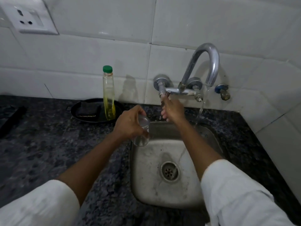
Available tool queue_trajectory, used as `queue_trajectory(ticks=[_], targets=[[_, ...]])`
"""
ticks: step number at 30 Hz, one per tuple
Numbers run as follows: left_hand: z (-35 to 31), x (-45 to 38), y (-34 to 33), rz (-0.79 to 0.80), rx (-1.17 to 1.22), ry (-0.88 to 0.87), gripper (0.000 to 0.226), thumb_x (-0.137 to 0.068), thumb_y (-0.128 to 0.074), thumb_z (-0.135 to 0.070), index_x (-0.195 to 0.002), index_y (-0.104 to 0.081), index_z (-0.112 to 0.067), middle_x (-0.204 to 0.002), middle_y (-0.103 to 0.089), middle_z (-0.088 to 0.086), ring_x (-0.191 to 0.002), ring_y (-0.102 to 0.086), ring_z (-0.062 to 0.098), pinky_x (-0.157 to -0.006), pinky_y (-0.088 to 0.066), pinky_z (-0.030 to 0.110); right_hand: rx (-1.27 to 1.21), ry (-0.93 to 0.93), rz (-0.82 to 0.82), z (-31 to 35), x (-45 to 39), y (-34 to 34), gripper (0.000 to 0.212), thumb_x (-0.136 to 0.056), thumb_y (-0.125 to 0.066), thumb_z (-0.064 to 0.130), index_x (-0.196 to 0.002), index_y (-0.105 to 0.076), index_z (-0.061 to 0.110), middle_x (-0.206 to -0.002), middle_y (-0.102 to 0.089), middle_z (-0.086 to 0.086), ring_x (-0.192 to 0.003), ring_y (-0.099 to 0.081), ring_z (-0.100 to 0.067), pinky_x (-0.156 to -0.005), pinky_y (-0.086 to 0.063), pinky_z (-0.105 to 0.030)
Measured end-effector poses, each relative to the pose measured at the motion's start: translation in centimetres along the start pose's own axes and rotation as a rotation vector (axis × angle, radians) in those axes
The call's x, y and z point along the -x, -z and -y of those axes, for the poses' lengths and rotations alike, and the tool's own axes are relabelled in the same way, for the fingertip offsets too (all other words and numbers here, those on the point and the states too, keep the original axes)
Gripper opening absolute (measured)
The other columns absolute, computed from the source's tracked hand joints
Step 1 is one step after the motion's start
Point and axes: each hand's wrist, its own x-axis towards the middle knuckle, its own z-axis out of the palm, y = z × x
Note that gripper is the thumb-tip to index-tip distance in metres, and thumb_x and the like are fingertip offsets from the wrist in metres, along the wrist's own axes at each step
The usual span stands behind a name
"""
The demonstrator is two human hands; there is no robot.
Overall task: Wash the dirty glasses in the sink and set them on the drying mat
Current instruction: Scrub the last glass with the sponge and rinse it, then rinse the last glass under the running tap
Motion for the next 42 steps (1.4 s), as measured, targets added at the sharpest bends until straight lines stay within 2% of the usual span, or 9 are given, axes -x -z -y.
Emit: queue_trajectory(ticks=[2, 5, 7, 10, 14, 18, 25, 32, 42], targets=[[-0.5, 0.2, 0.4, 0.016, 0.034, -0.001, 0.069, -0.043, -0.097, -0.037, -0.097, -0.057, -0.024, -0.094, -0.067, -0.006, -0.084, -0.064, 0.013, -0.067, -0.052, 0.030, 0.018, 0.048, 0.131, -1.7, 2.1, 0.9, 0.020, -0.097, -0.053, 0.030, -0.097, -0.061, 0.011, -0.100, -0.069, -0.011, -0.079, -0.064, -0.018, -0.069, -0.052, -0.032], [-1.9, 0.7, 0.5, 0.081, 0.085, -0.047, 0.071, -0.046, -0.096, -0.045, -0.102, -0.056, -0.023, -0.098, -0.066, -0.008, -0.090, -0.064, 0.011, -0.074, -0.055, 0.031, -0.038, 0.169, 0.447, -4.8, 6.2, 1.4, 0.063, -0.078, -0.079, 0.012, -0.132, -0.048, 0.017, -0.127, -0.058, -0.001, -0.111, -0.059, -0.016, -0.088, -0.056, -0.035], [-3.5, 1.5, 0.2, 0.119, 0.082, -0.093, 0.070, -0.052, -0.093, -0.050, -0.104, -0.055, -0.022, -0.099, -0.066, -0.007, -0.091, -0.064, 0.009, -0.078, -0.056, 0.032, -0.195, 0.178, 0.471, -6.2, 7.9, 1.0, 0.069, -0.066, -0.088, 0.012, -0.123, -0.052, 0.024, -0.120, -0.063, 0.001, -0.110, -0.063, -0.019, -0.084, -0.059, -0.038], [-5.8, 3.0, -0.8, 0.138, 0.069, -0.120, 0.070, -0.057, -0.088, -0.057, -0.107, -0.055, -0.022, -0.101, -0.068, -0.006, -0.091, -0.065, 0.008, -0.079, -0.056, 0.030, -0.170, 0.206, 0.246, -7.4, 9.2, 1.0, 0.056, -0.057, -0.090, 0.031, -0.102, -0.058, 0.023, -0.101, -0.070, 0.003, -0.095, -0.068, -0.022, -0.079, -0.057, -0.050], [-7.6, 4.9, -2.0, 0.235, 0.212, -0.029, 0.044, -0.084, -0.073, -0.047, -0.117, -0.056, -0.024, -0.112, -0.067, -0.004, -0.099, -0.065, 0.008, -0.085, -0.055, 0.027, -0.059, 0.232, 0.103, -8.7, 11.0, 3.3, 0.057, -0.053, -0.090, 0.030, -0.104, -0.064, 0.024, -0.095, -0.072, 0.007, -0.087, -0.068, -0.011, -0.078, -0.058, -0.042], [-7.2, 7.8, -1.5, 0.184, 0.406, 0.123, 0.031, -0.095, -0.062, -0.030, -0.123, -0.059, -0.018, -0.107, -0.068, 0.000, -0.085, -0.062, 0.004, -0.059, -0.048, 0.010, -0.047, 0.204, 0.074, -9.6, 12.5, 5.9, 0.055, -0.050, -0.089, 0.025, -0.100, -0.064, 0.027, -0.093, -0.071, 0.007, -0.086, -0.068, -0.014, -0.078, -0.057, -0.036], [-3.5, 13.0, 0.7, 0.143, 0.479, 0.291, 0.027, -0.093, -0.066, -0.024, -0.119, -0.061, -0.018, -0.101, -0.068, 0.005, -0.086, -0.063, 0.016, -0.070, -0.048, 0.031, 0.015, 0.291, 0.159, -7.0, 14.0, 6.1, 0.051, -0.051, -0.091, 0.016, -0.095, -0.067, 0.023, -0.086, -0.070, 0.007, -0.074, -0.063, 0.000, -0.061, -0.045, -0.015], [1.9, 17.0, 8.4, 0.011, 0.512, 0.368, 0.029, -0.093, -0.068, -0.024, -0.119, -0.061, -0.016, -0.107, -0.071, 0.006, -0.087, -0.065, 0.017, -0.072, -0.046, 0.031, 0.049, 0.405, 0.315, -0.7, 14.0, -1.5, 0.050, -0.045, -0.095, 0.020, -0.086, -0.066, 0.019, -0.081, -0.071, 0.001, -0.077, -0.068, -0.019, -0.070, -0.054, -0.038], [16.9, 20.2, 24.1, -0.265, 0.534, 0.470, 0.021, -0.092, -0.068, -0.012, -0.113, -0.062, -0.010, -0.092, -0.069, 0.004, -0.069, -0.065, 0.005, -0.051, -0.047, 0.012, -0.036, 0.572, 0.492, 14.5, 12.4, -23.2, 0.074, -0.052, -0.093, 0.031, -0.116, -0.056, 0.032, -0.113, -0.068, -0.001, -0.099, -0.065, -0.020, -0.082, -0.056, -0.035]])
